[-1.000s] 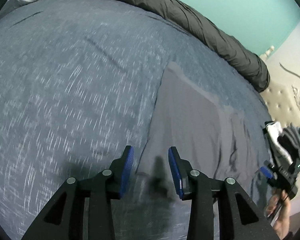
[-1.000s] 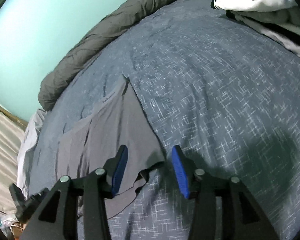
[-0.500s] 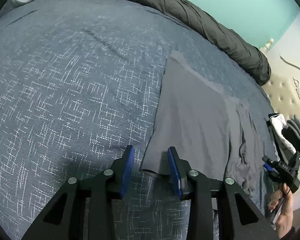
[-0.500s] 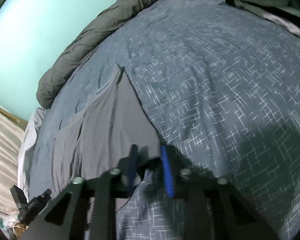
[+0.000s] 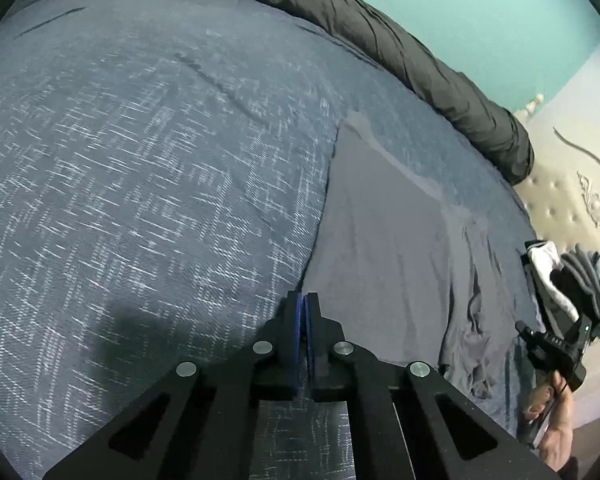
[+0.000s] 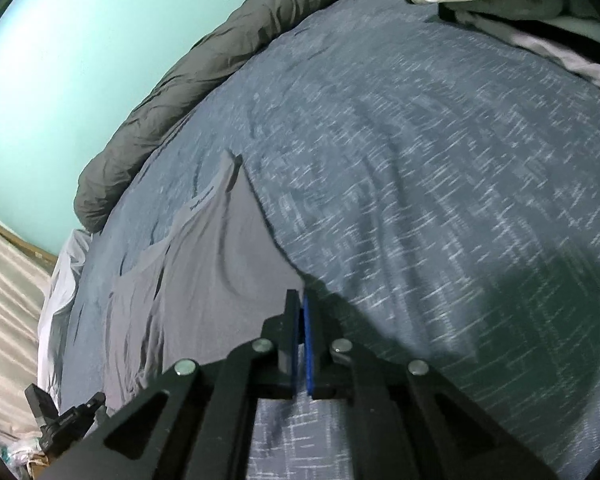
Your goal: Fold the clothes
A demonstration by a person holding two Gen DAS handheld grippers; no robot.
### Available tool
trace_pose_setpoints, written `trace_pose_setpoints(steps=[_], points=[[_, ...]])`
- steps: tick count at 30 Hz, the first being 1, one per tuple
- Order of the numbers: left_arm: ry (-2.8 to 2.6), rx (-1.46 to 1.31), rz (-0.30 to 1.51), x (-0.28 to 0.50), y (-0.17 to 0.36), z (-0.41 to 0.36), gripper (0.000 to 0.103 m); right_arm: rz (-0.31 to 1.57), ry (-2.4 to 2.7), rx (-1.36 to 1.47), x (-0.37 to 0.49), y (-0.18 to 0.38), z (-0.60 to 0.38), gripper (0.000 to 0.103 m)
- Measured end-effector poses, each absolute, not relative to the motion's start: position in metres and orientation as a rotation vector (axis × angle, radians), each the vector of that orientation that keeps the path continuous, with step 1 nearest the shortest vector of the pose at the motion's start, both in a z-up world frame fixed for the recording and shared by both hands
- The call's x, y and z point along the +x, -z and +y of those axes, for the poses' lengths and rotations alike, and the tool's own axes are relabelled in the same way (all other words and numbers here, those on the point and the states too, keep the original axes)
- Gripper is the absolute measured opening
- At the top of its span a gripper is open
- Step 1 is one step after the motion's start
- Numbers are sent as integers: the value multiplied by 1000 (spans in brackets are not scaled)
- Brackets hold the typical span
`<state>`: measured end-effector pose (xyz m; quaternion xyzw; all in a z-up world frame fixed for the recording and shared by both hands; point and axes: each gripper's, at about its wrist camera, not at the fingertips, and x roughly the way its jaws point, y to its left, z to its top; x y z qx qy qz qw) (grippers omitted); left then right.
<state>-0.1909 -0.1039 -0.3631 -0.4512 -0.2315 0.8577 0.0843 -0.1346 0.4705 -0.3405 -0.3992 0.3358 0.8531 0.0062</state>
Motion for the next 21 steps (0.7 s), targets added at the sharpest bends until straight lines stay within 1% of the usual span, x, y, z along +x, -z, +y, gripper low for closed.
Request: trace_pose_setpoints(steps=[12, 16, 21], points=[[-2570, -1335, -781, -187, 366, -131, 2, 1031, -2612, -1200, -132, 340, 493, 1], [-2560, -1333, -840, -183, 370, -139, 2, 1018, -2580, -1186, -128, 341, 499, 1], [-2565, -1346, -826, -182, 372, -139, 2, 1048, -2568, -1210, -131, 347, 497, 1]])
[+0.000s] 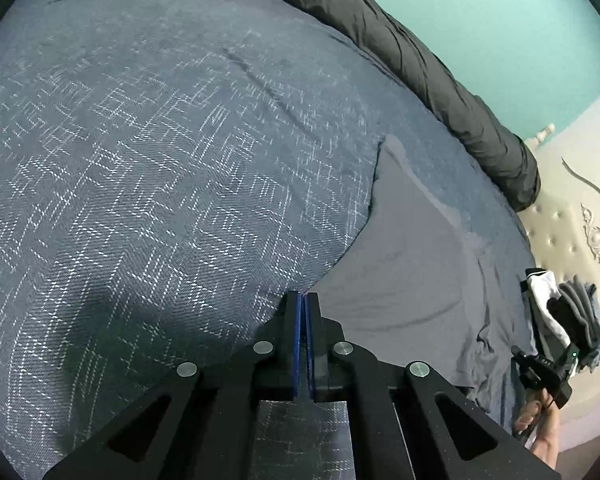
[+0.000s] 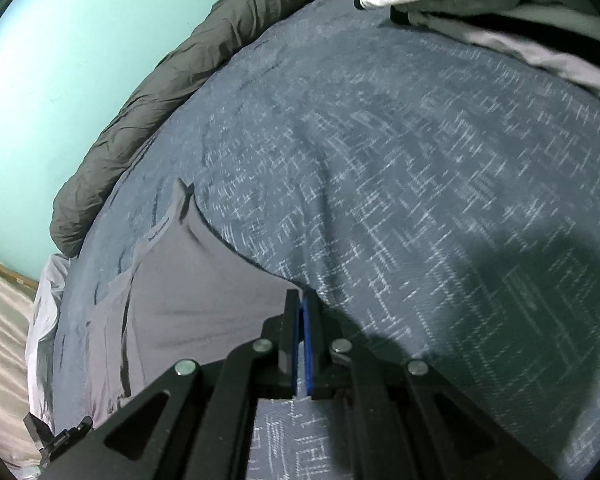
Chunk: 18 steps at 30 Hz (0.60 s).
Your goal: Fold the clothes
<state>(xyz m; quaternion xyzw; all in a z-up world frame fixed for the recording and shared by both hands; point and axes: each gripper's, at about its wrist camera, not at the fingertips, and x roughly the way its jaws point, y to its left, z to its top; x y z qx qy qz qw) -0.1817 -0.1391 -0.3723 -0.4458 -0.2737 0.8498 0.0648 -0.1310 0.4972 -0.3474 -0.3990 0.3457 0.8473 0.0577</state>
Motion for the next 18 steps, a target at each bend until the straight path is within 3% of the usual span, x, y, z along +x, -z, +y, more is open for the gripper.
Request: trace_pose_setpoints(steps=[7, 10, 11, 12, 15, 18], points=[[-2604, -1366, -726, -182, 366, -129, 3, 1034, -2573, -1242, -135, 348, 492, 3], [-2618, -1373, -691, -182, 362, -125, 5, 1010, -2568, -1253, -136, 344, 489, 11], [-2623, -1376, -680, -182, 361, -124, 5, 988, -2566, -1243, -135, 341, 489, 21], [-2644, -1375, -669, -180, 357, -124, 10, 957, -2563, -1225, -133, 336, 490, 33], [-2732, -1363, -630, -171, 344, -127, 42, 898, -2569, -1149, -124, 320, 490, 38], [-2805, -1329, -604, -160, 329, -121, 44, 895, -2634, -1118, -116, 305, 476, 38]])
